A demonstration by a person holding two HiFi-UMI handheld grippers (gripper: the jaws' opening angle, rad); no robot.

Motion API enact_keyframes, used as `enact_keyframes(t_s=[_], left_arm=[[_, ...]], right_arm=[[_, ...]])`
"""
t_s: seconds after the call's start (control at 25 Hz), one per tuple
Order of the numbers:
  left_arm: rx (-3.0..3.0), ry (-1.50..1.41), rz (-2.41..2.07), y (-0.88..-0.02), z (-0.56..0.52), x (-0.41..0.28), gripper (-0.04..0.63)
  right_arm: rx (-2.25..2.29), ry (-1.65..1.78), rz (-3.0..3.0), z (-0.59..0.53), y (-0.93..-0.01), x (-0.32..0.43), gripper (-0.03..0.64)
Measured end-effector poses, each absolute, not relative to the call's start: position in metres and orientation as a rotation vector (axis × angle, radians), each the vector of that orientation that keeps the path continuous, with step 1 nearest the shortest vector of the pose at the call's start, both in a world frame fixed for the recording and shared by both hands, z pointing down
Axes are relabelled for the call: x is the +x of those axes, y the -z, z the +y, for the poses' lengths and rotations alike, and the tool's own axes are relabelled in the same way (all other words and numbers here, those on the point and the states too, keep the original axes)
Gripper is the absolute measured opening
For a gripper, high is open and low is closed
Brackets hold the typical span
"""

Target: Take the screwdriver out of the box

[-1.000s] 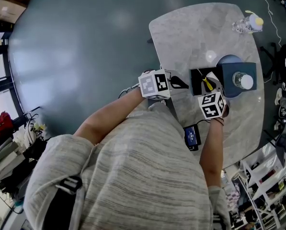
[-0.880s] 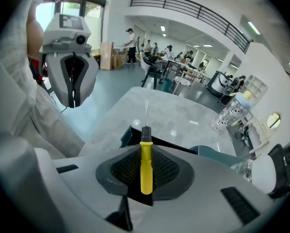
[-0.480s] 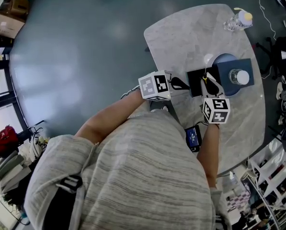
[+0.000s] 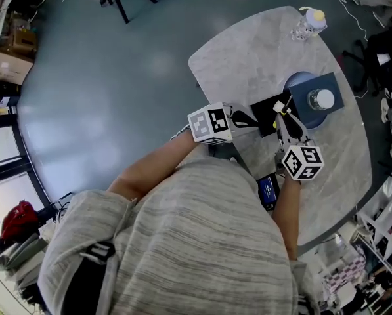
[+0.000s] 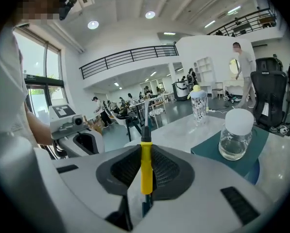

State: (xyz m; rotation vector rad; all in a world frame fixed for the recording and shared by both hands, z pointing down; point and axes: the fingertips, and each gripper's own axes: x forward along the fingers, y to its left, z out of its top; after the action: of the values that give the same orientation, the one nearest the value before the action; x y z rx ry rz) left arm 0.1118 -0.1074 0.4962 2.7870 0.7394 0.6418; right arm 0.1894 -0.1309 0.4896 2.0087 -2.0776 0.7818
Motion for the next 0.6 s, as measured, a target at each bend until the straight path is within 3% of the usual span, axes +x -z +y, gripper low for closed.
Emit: enact_keyframes(t_s=[0.6], left_arm=[[2.787, -0.623, 0.984, -0.482, -0.082, 0.129, 0.017]], right_arm=[[2.267, -0.669, -2.117, -0.088, -0.444, 0.189, 0.064]])
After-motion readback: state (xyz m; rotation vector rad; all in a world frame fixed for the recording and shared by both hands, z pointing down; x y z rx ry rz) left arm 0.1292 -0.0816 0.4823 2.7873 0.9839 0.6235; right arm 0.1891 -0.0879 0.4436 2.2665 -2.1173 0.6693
